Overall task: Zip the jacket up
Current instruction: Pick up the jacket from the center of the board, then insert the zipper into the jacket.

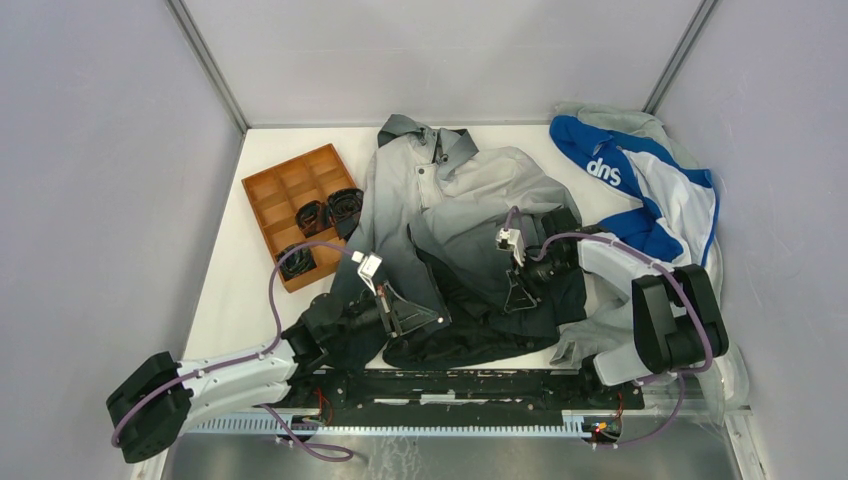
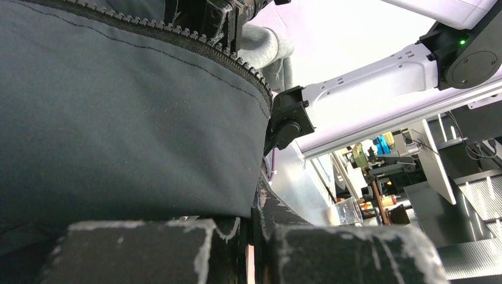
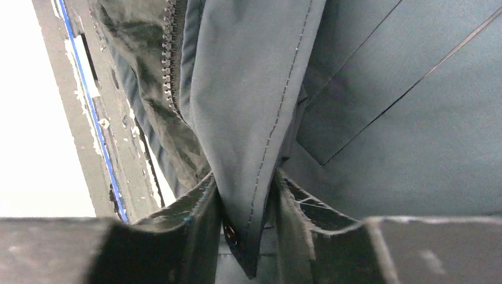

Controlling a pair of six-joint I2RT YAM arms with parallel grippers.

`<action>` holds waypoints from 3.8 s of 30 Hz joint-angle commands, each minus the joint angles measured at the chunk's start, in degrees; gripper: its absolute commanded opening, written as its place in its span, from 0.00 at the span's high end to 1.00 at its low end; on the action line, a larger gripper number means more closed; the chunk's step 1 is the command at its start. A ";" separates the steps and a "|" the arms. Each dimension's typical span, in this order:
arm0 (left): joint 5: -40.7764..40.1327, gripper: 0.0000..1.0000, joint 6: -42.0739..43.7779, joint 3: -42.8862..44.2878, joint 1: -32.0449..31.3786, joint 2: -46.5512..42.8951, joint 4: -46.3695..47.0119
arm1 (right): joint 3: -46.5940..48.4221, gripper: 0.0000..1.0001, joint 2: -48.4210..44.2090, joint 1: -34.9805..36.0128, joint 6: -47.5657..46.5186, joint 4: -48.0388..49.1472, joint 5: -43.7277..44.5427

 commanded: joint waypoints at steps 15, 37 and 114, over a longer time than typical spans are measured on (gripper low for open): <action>2.52 0.98 6.72 6.02 0.41 1.90 0.87 | 6.25 1.00 -4.45 0.33 -4.64 -8.97 -11.29; 3.73 0.98 16.70 14.24 0.43 14.27 11.34 | 7.73 1.00 -14.13 0.33 7.23 -6.14 -33.44; -8.70 0.98 27.59 18.01 -0.54 13.95 19.41 | -1.97 1.00 -25.01 2.07 69.28 57.21 -23.46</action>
